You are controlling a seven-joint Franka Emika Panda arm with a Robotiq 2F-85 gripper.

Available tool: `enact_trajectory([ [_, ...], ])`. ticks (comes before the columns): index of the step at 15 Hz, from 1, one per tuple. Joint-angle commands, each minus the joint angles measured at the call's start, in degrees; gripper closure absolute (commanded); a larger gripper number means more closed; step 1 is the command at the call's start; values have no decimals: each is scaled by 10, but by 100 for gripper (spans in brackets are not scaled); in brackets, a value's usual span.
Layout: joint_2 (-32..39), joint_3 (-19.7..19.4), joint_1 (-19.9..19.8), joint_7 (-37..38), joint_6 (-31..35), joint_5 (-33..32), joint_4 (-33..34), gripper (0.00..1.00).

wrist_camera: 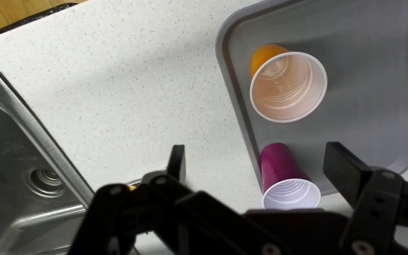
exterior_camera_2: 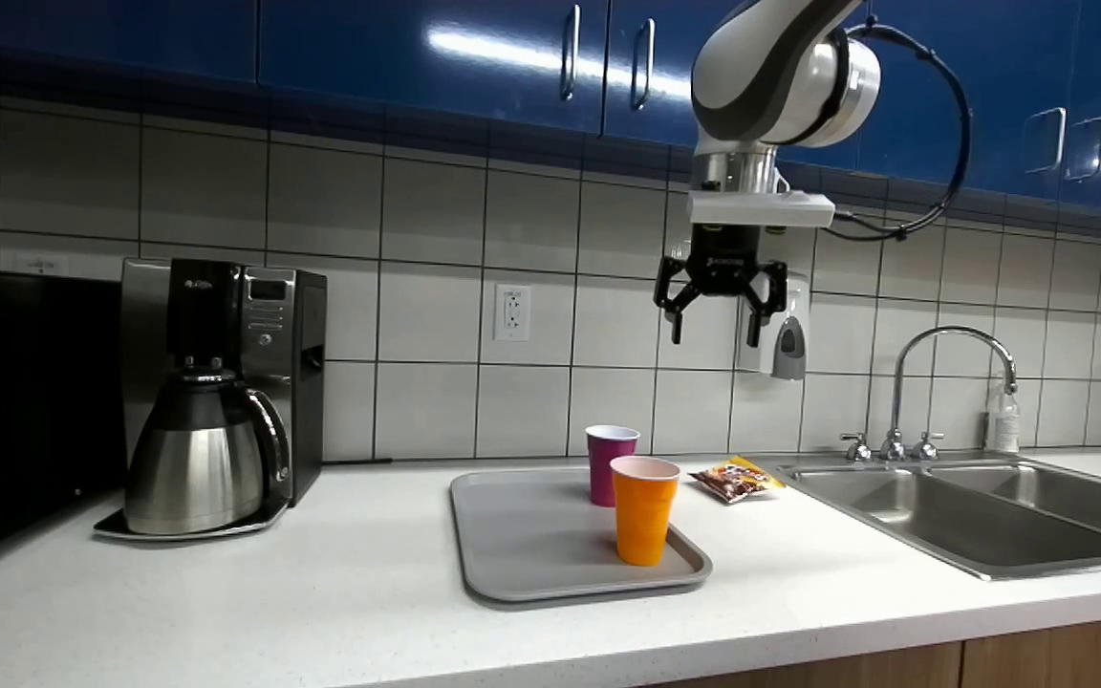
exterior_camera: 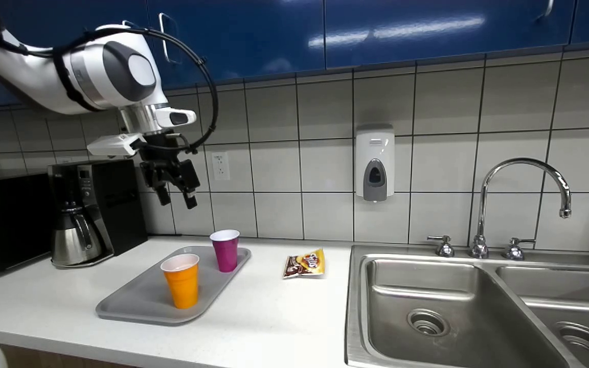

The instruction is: Remove the cups from the grey tray.

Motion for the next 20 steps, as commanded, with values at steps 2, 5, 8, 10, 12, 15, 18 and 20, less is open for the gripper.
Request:
enact_trajectory([
  [2,34,-8,-2,1,43,-24,-3,0],
  [5,57,-11,1,2,59,-27,1,0],
  [8,80,-10,4,5,78,-35,1,0],
  [10,97,-10,7,6,87,-41,5,0],
  [12,111,-11,10,7,96,-48,5,0],
  [15,129,-13,16,7,103,-56,6,0],
  [18,146,-14,24,9,107,-63,7,0],
  [20,157,-15,28,13,113,-69,6,0],
])
